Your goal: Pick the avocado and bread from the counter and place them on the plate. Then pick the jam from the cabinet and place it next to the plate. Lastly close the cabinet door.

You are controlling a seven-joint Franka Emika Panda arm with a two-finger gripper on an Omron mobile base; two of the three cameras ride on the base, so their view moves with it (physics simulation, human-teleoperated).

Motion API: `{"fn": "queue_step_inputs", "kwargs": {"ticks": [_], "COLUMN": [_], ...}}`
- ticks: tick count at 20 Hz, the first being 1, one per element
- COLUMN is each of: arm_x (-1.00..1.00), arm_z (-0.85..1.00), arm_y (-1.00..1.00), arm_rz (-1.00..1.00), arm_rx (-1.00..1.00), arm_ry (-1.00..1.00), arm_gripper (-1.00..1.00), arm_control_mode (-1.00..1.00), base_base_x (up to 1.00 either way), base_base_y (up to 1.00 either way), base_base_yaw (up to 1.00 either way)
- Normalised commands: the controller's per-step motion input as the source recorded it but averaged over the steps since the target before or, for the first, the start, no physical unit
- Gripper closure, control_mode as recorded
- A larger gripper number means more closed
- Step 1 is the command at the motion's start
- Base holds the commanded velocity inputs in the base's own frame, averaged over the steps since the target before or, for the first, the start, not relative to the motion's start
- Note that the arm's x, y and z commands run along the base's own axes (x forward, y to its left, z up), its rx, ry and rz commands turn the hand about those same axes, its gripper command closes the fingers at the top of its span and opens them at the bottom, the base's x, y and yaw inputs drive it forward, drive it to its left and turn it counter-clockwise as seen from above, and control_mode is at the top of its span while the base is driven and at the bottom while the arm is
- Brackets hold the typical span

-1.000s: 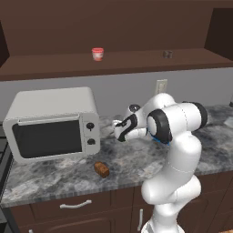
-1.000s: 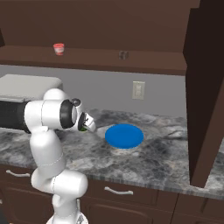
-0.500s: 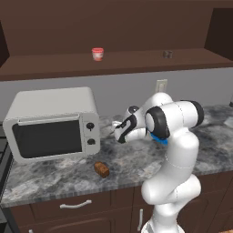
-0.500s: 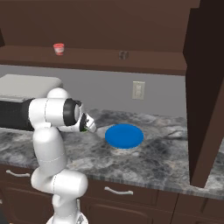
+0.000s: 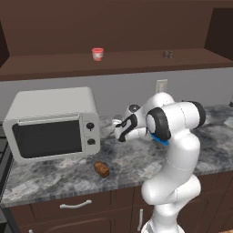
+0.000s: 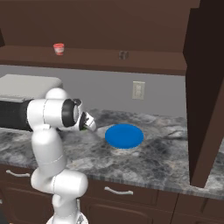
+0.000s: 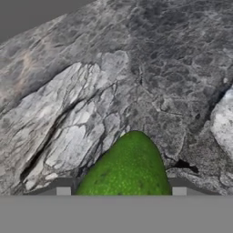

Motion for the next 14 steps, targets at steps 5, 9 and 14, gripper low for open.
{"fn": "queue_step_inputs", "kwargs": {"ticks": [5,9,14], "arm_x": [-0.08,-0.15,-0.16], "arm_z": [0.35,0.39,0.40], "arm_y": [-0.02,-0.13,-0.23], "arm_rz": [0.00,0.00,0.00], "arm_rx": [0.00,0.00,0.00], "arm_ry": [-0.05,-0.05,-0.01], "arm_gripper": [1.00,1.00,1.00], "arm_control_mode": [-1.00,-1.00,-1.00], "base_base_x": [0.00,0.00,0.00], "base_base_y": [0.00,0.00,0.00], "base_base_yaw": [0.00,0.00,0.00]}}
